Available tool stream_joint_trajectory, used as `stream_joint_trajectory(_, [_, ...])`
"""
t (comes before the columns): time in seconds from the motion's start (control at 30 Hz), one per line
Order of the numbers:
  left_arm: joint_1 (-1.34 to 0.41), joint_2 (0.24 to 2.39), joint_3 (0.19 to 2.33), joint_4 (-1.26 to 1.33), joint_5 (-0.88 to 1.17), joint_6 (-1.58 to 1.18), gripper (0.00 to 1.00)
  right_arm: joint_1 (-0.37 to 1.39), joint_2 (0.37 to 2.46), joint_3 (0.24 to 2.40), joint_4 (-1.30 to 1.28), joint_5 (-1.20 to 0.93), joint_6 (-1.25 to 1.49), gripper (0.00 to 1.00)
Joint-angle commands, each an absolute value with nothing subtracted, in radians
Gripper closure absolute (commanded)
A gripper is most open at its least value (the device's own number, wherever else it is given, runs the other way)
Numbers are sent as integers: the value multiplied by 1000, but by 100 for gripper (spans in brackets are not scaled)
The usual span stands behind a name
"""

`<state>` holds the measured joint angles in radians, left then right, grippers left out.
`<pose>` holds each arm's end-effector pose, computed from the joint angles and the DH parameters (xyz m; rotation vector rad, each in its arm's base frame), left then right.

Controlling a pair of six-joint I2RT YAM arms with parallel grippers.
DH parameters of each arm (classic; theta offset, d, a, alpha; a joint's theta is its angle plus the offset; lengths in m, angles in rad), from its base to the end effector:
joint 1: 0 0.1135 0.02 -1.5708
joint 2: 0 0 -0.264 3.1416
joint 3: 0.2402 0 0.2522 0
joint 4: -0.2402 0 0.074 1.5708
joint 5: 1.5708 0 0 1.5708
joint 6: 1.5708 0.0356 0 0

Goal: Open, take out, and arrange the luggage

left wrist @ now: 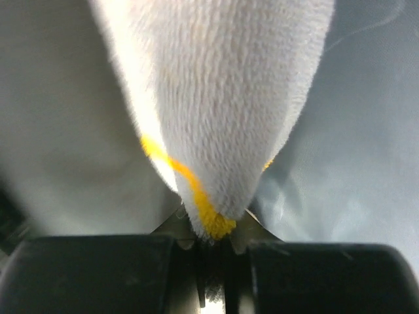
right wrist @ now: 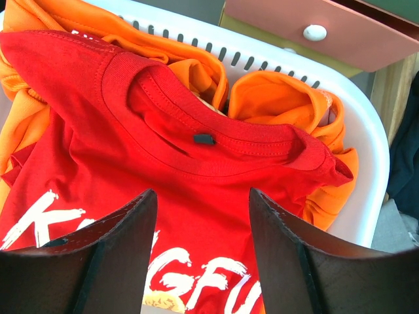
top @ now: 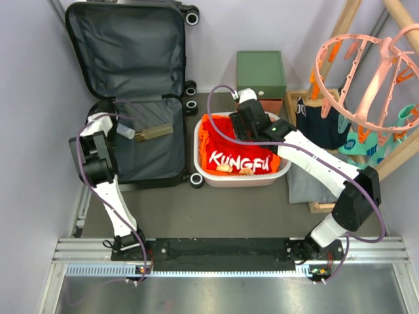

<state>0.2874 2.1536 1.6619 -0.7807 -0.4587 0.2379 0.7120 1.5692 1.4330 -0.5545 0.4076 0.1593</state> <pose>0.4182 0.1400 0.1699 -0.1722 2.8745 0.7611 0.2762 0.2197 0.3357 -0.3917 2.1604 0.0247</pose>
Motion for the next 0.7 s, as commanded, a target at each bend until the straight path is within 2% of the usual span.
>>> stream_joint_trajectory(0.0, [295, 1961, 1677, -796, -437, 229, 100, 726, 1552, 1436, -543, 431, 158, 42])
stream_joint_trajectory(0.17, [276, 1798, 1732, -818, -338, 245, 100, 723, 1534, 1437, -532, 426, 158, 38])
stream_joint_trajectory(0.3, [209, 1692, 1761, -841, -45, 267, 100, 681, 1531, 1453, -546, 402, 166, 36])
stream_joint_trajectory(0.33, [177, 1674, 1763, -839, -26, 284, 100, 669, 1528, 1453, -549, 394, 170, 36])
stream_joint_trajectory(0.5, [-148, 1624, 1798, -851, 89, 373, 100, 591, 1456, 1416, -557, 330, 198, 36])
stream_joint_trajectory(0.67, [-409, 1695, 1913, -946, 316, 431, 100, 503, 1359, 1370, -581, 331, 218, 36])
